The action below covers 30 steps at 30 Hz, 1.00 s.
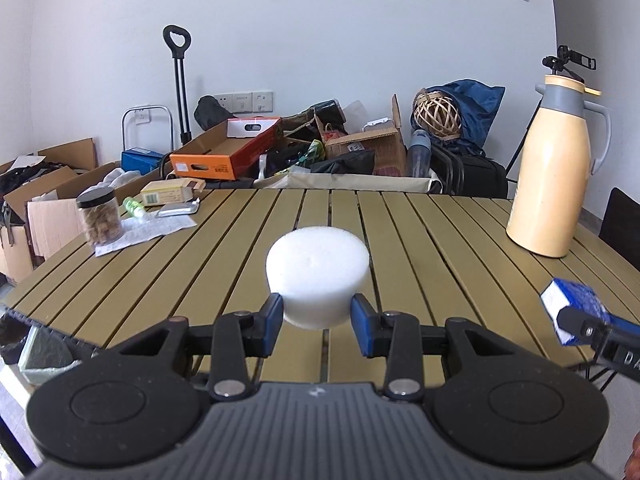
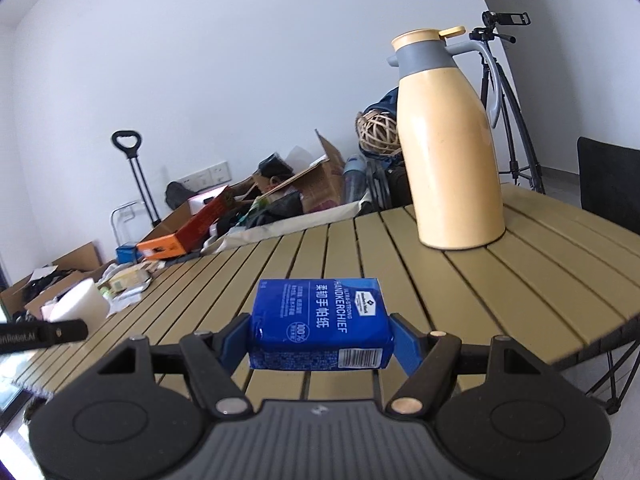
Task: Collect trash
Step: 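Lift the foam cylinder with the left tool while the right tool holds the box, then carry the foam cylinder and blue tissue box with both tools down over the black bin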
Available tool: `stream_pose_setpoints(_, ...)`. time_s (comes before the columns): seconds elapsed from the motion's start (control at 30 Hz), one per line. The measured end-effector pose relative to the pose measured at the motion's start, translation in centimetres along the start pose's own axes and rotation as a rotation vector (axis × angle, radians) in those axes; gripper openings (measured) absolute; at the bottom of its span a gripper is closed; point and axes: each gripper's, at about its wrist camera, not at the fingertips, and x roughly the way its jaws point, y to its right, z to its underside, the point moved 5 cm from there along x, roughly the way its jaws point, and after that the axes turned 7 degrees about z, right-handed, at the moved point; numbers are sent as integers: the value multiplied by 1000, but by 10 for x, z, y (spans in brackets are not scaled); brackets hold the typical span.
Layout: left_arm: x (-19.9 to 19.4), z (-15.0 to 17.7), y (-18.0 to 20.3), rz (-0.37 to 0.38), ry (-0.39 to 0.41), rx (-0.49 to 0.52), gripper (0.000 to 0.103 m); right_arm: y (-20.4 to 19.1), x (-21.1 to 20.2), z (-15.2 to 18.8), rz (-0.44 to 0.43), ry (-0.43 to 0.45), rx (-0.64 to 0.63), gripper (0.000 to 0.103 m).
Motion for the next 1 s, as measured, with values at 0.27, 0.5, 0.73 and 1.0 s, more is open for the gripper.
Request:
stream_pose_setpoints(0.27,-34,35,-17,8,-17,-5,37,-9,-32,39,-41,-19,-75,72)
stream_pose_setpoints(0.5,-51,70,-28,22,-51,-8,37,-17,-47,72,-41,-87,-132,72)
stream_pose_setpoints(0.73,-54,106,-34,40,-107,-1,37,-23,-58,102,-23,-154,-196,72)
stream_pose_setpoints(1.0,-47,140,-40,65,-183,-11,37,-24,-62,126,2,-217,-254,72)
